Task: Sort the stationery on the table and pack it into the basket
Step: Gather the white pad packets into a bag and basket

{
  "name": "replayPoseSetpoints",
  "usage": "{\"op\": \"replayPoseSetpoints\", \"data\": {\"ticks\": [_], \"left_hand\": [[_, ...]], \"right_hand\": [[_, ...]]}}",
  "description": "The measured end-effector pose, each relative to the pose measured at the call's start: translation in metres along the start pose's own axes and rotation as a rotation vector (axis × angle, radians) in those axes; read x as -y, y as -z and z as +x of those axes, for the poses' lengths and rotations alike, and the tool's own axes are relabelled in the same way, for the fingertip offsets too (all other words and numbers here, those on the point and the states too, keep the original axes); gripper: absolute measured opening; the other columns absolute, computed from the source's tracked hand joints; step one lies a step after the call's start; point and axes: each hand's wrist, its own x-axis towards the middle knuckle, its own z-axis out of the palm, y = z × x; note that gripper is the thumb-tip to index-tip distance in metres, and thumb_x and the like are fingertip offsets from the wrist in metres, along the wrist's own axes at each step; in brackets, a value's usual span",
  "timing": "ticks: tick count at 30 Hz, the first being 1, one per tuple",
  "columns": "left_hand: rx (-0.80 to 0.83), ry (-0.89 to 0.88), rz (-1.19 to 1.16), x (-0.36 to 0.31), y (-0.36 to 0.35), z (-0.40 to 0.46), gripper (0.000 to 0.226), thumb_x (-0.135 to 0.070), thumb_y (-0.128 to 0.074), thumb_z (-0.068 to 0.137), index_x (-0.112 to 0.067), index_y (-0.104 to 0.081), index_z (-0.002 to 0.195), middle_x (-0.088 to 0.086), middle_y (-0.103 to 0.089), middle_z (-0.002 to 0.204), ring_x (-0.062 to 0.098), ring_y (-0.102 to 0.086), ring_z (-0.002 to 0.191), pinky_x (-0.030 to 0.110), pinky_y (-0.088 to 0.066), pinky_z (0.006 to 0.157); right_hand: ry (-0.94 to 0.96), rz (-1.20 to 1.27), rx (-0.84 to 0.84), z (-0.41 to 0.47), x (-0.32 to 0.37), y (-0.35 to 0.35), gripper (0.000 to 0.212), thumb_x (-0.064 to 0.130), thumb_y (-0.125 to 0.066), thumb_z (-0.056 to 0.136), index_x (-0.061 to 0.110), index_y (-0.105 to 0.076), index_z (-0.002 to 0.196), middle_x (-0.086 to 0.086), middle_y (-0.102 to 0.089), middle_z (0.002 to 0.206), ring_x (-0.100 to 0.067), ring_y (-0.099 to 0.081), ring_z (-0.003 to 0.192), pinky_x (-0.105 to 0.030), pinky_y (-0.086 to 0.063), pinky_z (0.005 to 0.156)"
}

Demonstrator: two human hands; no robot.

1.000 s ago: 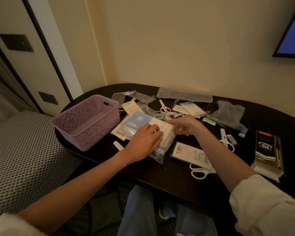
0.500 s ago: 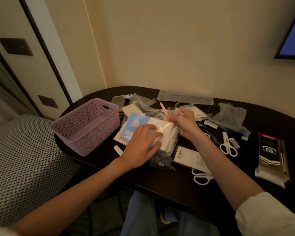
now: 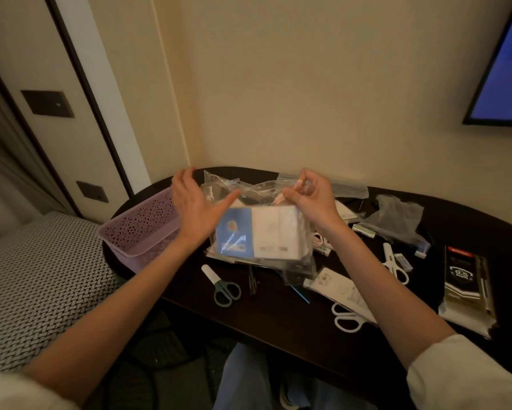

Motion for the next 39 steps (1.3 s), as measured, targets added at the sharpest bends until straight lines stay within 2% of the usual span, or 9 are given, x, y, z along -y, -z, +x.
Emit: {"op": "replayPoseSetpoints", "data": {"ticks": [3,6,10,17,21,24,33,37,39], "left_hand": [[0.182,0.265,-0.324,0.004,0.011,0.019,0.093,-0.059,-0.068,0.074,-0.009,-0.031,0.143,-0.001,-0.042,0.131,0.015,-0.044,0.123,0.028,-0.04,0.097],[0.439,0.41,-0.59,0.016,0.019,0.028,0.063,-0.053,-0.06,0.085,-0.005,-0.055,0.126,0.01,-0.063,0.117,0.026,-0.062,0.11,0.026,-0.051,0.077],[0.575,0.393,-0.897,0.035,0.039,0.032,0.099,-0.063,-0.085,0.051,-0.004,-0.058,0.126,0.015,-0.067,0.116,0.028,-0.067,0.098,0.037,-0.057,0.078],[0.42,0.368,-0.752,0.068,0.088,0.048,0.107,-0.035,-0.098,0.041,-0.016,-0.05,0.135,0.007,-0.065,0.124,0.025,-0.066,0.109,0.041,-0.055,0.089],[0.065,0.275,-0.588,0.08,0.108,0.058,0.087,-0.02,-0.091,0.055,-0.017,-0.049,0.131,0.003,-0.063,0.122,0.018,-0.064,0.108,0.027,-0.056,0.083],[-0.125,0.136,-0.451,0.09,0.119,0.058,0.084,-0.018,-0.091,0.061,-0.032,-0.042,0.127,-0.009,-0.051,0.127,0.005,-0.055,0.114,0.024,-0.051,0.091],[-0.204,0.158,-0.32,0.131,0.113,0.034,0.103,-0.002,-0.09,0.058,-0.004,-0.032,0.143,-0.008,-0.048,0.132,-0.022,-0.042,0.113,0.0,-0.036,0.092],[-0.146,0.233,-0.257,0.143,0.098,0.023,0.106,-0.019,-0.096,0.05,-0.008,-0.039,0.14,0.004,-0.058,0.127,0.005,-0.057,0.115,0.026,-0.05,0.097],[-0.133,0.268,-0.223,0.145,0.087,0.016,0.102,-0.022,-0.096,0.048,-0.009,-0.044,0.135,0.002,-0.06,0.122,0.012,-0.059,0.11,0.031,-0.051,0.095]], "right_hand": [[0.027,0.038,-0.012,0.006,0.014,-0.001,0.025,0.0,-0.067,0.086,0.009,-0.046,0.076,-0.014,-0.066,0.082,-0.011,-0.07,0.07,-0.021,-0.055,0.055],[0.069,0.095,-0.002,0.018,0.031,-0.011,0.03,-0.008,-0.065,0.084,0.01,-0.044,0.073,-0.012,-0.063,0.071,-0.005,-0.069,0.059,-0.023,-0.05,0.051],[0.157,0.085,0.025,0.041,0.053,-0.038,0.037,-0.011,-0.066,0.08,0.014,-0.041,0.067,-0.009,-0.055,0.063,-0.01,-0.063,0.056,-0.02,-0.045,0.049],[0.256,0.161,0.134,0.093,0.081,-0.103,0.037,-0.006,-0.071,0.075,0.016,-0.043,0.066,-0.029,-0.063,0.068,-0.028,-0.068,0.063,-0.035,-0.052,0.061],[0.303,0.184,0.197,0.111,0.094,-0.144,0.036,-0.002,-0.074,0.079,0.012,-0.042,0.069,-0.016,-0.06,0.07,-0.006,-0.063,0.059,-0.018,-0.049,0.057],[0.28,0.225,0.222,0.119,0.09,-0.174,0.038,0.005,-0.076,0.079,0.016,-0.041,0.068,-0.008,-0.054,0.067,-0.009,-0.055,0.061,-0.015,-0.045,0.059],[0.059,0.224,0.212,0.11,0.017,-0.222,0.036,0.016,-0.076,0.081,0.019,-0.044,0.066,0.002,-0.056,0.075,-0.006,-0.053,0.072,-0.019,-0.046,0.07],[-0.035,0.237,0.169,0.101,-0.008,-0.22,0.032,0.009,-0.074,0.082,0.017,-0.045,0.069,0.006,-0.057,0.077,0.0,-0.053,0.072,-0.008,-0.043,0.062],[-0.058,0.198,0.167,0.099,-0.02,-0.216,0.03,0.012,-0.074,0.082,0.018,-0.047,0.07,0.004,-0.058,0.079,-0.005,-0.053,0.075,-0.017,-0.045,0.068]]}}
